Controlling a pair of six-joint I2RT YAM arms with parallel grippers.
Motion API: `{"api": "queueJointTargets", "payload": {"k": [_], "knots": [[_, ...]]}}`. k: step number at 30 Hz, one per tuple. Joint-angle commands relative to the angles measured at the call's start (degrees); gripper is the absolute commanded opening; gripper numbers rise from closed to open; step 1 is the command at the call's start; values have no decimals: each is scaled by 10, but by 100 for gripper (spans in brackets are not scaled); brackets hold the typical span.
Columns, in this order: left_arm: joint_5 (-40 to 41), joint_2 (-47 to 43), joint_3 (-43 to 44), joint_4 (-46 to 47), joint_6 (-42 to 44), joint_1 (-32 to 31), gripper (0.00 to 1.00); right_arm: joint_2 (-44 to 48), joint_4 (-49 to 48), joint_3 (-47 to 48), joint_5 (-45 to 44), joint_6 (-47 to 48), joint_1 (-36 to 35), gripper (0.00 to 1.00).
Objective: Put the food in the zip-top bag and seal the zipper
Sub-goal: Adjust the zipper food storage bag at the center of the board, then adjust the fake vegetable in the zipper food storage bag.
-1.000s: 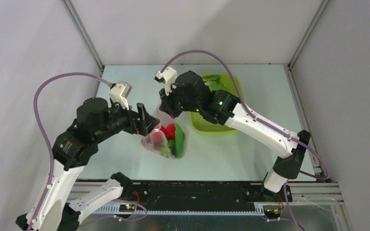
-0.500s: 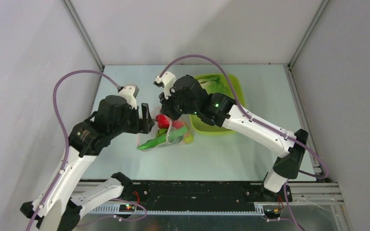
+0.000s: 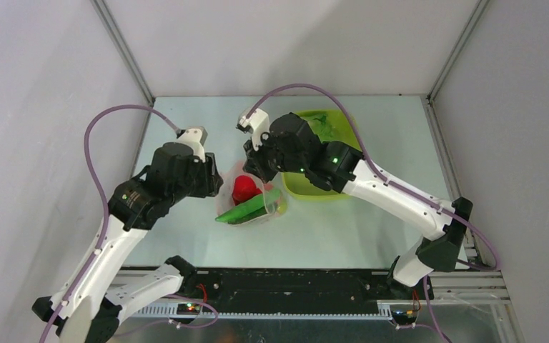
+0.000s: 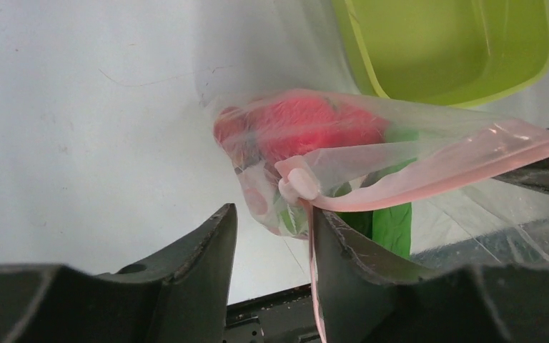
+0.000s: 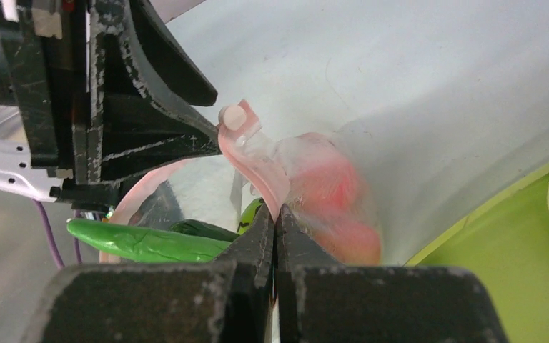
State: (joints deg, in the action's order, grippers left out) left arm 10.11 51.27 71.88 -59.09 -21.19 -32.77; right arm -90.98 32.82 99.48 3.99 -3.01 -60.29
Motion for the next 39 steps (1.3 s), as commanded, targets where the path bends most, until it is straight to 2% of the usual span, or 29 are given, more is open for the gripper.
{"api": "queueJointTargets", "payload": {"k": [1,5,8,10,16,21,22,24,28,31,33,37,39], "knots": [[2,-4,-4,33,-9,-3,46,40,-54,-8,51,9,5,0],[7,2,-4,44,-9,-4,30,49,-61,-24,70,13,8,0],[9,2,-4,55,-13,-3,10,56,-65,-39,88,15,11,0],[12,-2,-4,60,-15,-3,1,61,-73,-51,103,14,14,0],[51,-41,4,57,-29,-4,0,69,-85,-68,112,1,31,0],[60,-60,37,30,-56,-9,0,79,-100,-83,140,38,28,21],[60,-59,48,28,-59,-13,0,81,-106,-84,140,52,19,30],[57,-56,57,24,-67,-17,0,95,-131,-97,129,96,-1,41],[48,-55,64,26,-78,-22,0,136,-208,-157,96,177,-36,49],[46,-58,64,27,-84,-24,0,159,-248,-175,107,194,-39,50],[43,-59,63,30,-84,-24,0,161,-259,-178,160,214,-40,48],[29,-61,57,38,-78,-25,0,148,-227,-175,252,293,-42,46],[20,-62,57,43,-73,-25,0,135,-210,-163,255,318,-43,45]]}}
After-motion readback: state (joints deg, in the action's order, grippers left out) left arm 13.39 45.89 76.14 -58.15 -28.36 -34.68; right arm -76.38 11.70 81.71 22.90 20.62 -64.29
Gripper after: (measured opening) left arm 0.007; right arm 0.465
